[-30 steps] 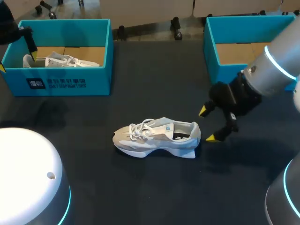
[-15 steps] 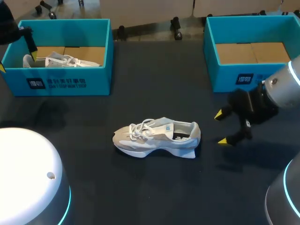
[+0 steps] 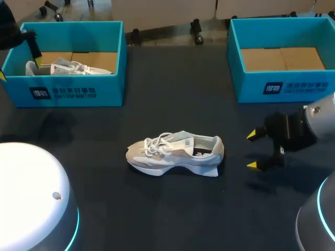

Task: Take the shoe out of the shoebox, open the shoe tongue, remove and reinsert the insole, then place the shoe into the shoebox

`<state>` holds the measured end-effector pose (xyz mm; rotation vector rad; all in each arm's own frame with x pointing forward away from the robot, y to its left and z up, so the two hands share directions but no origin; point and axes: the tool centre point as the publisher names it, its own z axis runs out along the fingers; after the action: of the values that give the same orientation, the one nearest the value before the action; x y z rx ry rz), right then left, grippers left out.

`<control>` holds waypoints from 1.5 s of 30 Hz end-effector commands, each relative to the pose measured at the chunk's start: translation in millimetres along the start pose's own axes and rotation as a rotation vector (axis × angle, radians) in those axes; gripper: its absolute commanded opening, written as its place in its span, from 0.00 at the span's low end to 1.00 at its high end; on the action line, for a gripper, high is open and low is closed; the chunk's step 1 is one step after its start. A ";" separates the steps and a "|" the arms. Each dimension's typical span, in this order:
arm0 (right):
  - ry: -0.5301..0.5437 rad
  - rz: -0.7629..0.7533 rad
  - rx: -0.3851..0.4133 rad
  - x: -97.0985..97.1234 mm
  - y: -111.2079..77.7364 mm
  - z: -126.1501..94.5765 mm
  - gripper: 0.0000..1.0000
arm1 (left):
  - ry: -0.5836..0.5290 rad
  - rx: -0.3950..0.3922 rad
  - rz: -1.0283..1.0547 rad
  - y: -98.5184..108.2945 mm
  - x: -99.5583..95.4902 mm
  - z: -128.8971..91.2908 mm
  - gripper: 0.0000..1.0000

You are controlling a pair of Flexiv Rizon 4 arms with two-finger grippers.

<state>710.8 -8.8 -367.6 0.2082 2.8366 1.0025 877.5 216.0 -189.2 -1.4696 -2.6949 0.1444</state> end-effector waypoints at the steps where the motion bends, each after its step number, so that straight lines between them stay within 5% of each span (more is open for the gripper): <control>1: -0.009 -0.042 -0.033 3.9 -9.4 5.1 1.00 | 0.002 -0.001 0.000 0.2 -0.1 -0.4 1.00; 22: -0.072 -0.092 -0.203 -1.4 -25.5 15.9 1.00 | 0.002 -0.001 0.000 0.2 -0.1 -0.4 1.00; 38: 0.010 -0.126 -0.279 -13.4 -21.8 15.5 1.00 | 0.002 -0.001 0.000 0.2 -0.1 -0.4 1.00; 45: -0.015 -0.121 -0.249 -13.8 -21.4 15.6 1.00 | 0.002 -0.001 0.000 0.2 -0.1 -0.4 1.00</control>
<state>726.2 -20.3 -392.5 0.0150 2.6409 1.3129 877.5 216.0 -189.2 -1.4696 -2.6949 0.1443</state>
